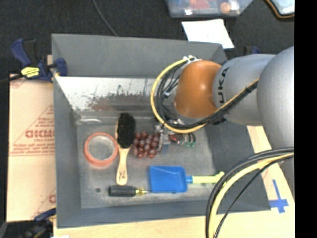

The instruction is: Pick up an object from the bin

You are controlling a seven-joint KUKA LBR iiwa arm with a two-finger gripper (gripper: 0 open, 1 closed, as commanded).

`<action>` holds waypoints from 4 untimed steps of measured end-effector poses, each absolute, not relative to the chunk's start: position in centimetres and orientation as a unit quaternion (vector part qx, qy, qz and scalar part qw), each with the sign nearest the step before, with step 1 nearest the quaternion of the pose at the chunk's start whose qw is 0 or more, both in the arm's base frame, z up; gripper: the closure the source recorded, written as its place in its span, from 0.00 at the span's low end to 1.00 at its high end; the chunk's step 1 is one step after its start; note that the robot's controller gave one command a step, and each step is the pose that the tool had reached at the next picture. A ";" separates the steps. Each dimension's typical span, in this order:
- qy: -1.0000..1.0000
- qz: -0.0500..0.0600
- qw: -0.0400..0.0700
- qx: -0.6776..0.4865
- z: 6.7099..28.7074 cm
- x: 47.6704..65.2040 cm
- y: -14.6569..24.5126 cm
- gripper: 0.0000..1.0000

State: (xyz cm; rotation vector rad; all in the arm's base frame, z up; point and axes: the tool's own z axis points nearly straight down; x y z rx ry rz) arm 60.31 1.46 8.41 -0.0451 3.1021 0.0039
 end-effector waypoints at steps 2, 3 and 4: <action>1.000 0.001 0.018 -0.014 10.2 60.2 1.4 1.00; 1.000 0.001 0.018 -0.014 12.2 60.2 1.4 1.00; 1.000 0.001 0.016 -0.014 17.0 60.1 1.3 1.00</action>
Offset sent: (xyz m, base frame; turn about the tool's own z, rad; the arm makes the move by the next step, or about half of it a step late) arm 0.0000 -0.0002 0.0336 -0.0001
